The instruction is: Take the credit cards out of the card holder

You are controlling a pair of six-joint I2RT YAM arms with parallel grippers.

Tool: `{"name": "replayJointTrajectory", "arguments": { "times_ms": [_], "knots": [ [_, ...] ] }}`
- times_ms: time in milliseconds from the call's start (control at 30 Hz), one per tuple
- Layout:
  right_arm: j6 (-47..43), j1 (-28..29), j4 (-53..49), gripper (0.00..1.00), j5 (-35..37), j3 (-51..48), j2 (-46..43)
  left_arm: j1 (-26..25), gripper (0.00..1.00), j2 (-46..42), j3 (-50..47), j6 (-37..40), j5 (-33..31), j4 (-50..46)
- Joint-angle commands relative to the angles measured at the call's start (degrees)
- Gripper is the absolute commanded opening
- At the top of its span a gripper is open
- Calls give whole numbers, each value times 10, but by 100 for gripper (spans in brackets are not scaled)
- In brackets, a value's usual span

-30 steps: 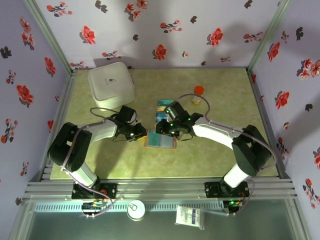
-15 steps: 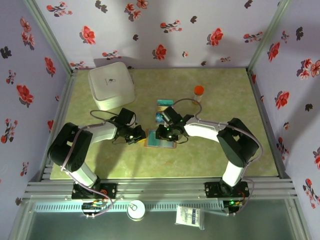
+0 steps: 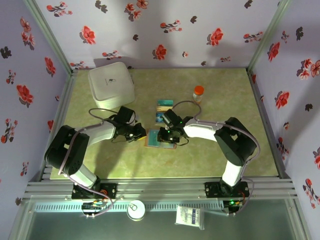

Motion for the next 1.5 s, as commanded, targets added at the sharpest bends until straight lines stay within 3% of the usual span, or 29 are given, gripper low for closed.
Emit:
{"name": "replayJointTrajectory", "arguments": {
  "times_ms": [0,667,1467],
  "knots": [
    [3,2,8,30,-5,-5,-24,-8,10,-2,19,1,13,-11],
    [45,-6,81,30,-66,5,11,-15,2,63,15,7,24,16],
    [30,-10,52,28,-39,-6,27,-15,2,49,-9,-6,17,24]
  ]
}}
